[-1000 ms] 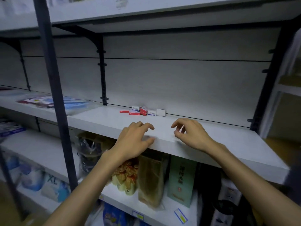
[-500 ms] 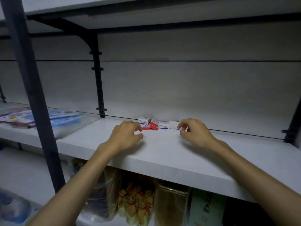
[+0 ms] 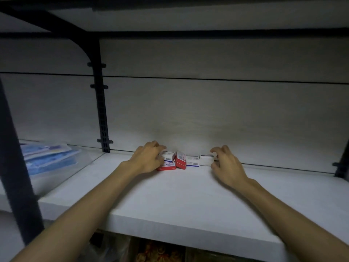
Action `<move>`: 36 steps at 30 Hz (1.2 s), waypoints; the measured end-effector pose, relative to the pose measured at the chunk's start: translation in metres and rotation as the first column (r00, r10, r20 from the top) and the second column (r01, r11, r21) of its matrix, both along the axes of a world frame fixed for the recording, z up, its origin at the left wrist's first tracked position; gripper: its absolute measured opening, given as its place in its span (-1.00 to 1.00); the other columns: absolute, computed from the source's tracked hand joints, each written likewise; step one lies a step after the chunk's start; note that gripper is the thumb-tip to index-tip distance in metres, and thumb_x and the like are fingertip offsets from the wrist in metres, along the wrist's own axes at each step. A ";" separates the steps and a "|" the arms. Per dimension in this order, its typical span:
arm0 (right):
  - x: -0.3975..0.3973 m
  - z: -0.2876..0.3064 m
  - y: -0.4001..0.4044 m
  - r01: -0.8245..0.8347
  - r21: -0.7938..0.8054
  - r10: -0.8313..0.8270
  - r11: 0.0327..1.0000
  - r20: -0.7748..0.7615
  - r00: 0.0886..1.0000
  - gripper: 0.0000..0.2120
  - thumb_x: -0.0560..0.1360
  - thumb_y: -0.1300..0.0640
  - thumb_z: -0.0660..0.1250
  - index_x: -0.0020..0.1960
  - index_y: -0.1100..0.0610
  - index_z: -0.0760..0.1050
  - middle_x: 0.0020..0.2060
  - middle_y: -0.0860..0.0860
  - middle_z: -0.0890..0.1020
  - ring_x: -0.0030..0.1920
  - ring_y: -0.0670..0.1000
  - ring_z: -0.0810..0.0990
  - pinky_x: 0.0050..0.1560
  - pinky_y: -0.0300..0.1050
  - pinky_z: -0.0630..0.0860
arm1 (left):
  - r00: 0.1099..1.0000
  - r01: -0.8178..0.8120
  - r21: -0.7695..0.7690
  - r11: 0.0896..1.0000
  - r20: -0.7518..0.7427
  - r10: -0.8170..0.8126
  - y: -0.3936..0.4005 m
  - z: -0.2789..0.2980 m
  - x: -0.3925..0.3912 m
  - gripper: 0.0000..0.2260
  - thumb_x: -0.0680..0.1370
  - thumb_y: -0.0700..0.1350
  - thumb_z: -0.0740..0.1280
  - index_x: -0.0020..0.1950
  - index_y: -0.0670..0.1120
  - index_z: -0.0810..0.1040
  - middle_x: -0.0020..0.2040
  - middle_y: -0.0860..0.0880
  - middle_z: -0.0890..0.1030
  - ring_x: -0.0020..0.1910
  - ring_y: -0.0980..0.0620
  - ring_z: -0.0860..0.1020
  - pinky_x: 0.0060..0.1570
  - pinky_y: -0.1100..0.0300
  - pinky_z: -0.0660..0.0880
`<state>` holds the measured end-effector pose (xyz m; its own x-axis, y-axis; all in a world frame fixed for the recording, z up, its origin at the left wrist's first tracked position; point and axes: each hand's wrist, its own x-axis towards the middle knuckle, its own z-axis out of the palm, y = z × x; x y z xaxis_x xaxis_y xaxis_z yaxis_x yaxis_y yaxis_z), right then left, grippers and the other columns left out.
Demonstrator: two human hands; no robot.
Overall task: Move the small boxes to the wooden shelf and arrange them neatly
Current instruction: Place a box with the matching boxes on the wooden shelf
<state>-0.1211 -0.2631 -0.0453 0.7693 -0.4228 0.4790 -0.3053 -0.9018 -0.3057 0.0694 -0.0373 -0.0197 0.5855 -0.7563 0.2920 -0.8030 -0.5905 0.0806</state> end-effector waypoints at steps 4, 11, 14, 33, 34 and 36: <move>0.007 -0.014 -0.010 0.000 0.007 0.001 1.000 -0.098 0.995 -0.41 0.51 0.17 0.29 0.52 0.07 0.28 0.11 0.10 0.36 0.02 0.22 0.57 0.05 0.02 0.55 | 0.996 0.045 -0.036 0.998 -0.080 -0.048 -0.002 -0.015 0.017 -0.59 0.61 0.10 0.24 0.43 -0.02 0.44 0.34 -0.05 0.46 0.26 -0.05 0.45 0.20 -0.05 0.44; 0.004 -0.021 -0.019 -0.028 0.099 0.030 0.995 -0.021 0.999 -0.58 0.56 0.03 0.34 0.40 -0.03 0.41 0.05 0.04 0.36 -0.11 0.01 0.51 0.01 -0.15 0.42 | 0.973 0.079 -0.229 0.970 -0.195 -0.125 -0.007 -0.026 0.020 -0.76 0.55 0.06 0.40 0.06 0.08 0.36 0.03 0.04 0.64 -0.10 0.02 0.60 -0.09 -0.03 0.57; 0.000 -0.018 -0.019 -0.047 0.084 0.042 0.995 0.050 0.998 -0.79 0.54 0.02 0.36 0.17 -0.03 0.47 0.03 0.01 0.40 -0.21 -0.23 0.44 -0.09 -0.15 0.39 | 0.972 0.105 -0.279 0.954 -0.174 -0.158 -0.006 -0.028 0.021 -0.58 0.51 0.04 0.46 0.30 0.04 0.40 0.17 0.04 0.56 0.08 0.02 0.58 0.01 0.06 0.55; -0.003 -0.013 -0.014 -0.006 0.217 0.013 0.976 -0.030 0.999 -0.49 0.38 -0.15 0.52 0.18 -0.02 0.38 -0.09 -0.09 0.60 -0.14 -0.05 0.54 -0.15 -0.10 0.42 | 0.979 -0.082 -0.264 0.961 -0.204 0.027 0.000 -0.024 0.010 -0.30 0.11 0.54 0.45 -0.11 0.01 0.41 -0.15 0.10 0.55 -0.17 0.08 0.52 -0.31 0.09 0.40; -0.005 -0.011 -0.012 0.006 0.217 0.007 0.976 -0.057 0.998 -0.44 0.35 -0.23 0.52 0.19 -0.06 0.36 -0.14 -0.14 0.58 -0.17 -0.11 0.53 -0.18 -0.11 0.42 | 0.984 -0.104 -0.253 0.962 -0.164 0.064 0.000 -0.022 0.009 -0.27 0.09 0.58 0.41 -0.14 -0.01 0.38 -0.16 0.07 0.53 -0.19 0.07 0.50 -0.34 0.10 0.34; -0.008 -0.007 -0.008 0.038 0.209 -0.012 0.977 -0.123 0.992 -0.39 0.28 -0.38 0.49 0.17 -0.11 0.39 -0.20 -0.19 0.57 -0.17 -0.16 0.54 -0.23 -0.14 0.41 | 0.987 -0.112 -0.230 0.967 -0.135 0.082 0.001 -0.020 0.008 -0.26 0.10 0.60 0.36 -0.17 -0.02 0.36 -0.16 0.05 0.50 -0.21 0.05 0.48 -0.35 0.10 0.29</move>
<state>-0.1294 -0.2711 -0.0526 0.8040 -0.5237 0.2816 -0.3731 -0.8130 -0.4470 0.0773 -0.0362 -0.0398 0.6952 -0.6122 0.3767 -0.7179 -0.6172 0.3220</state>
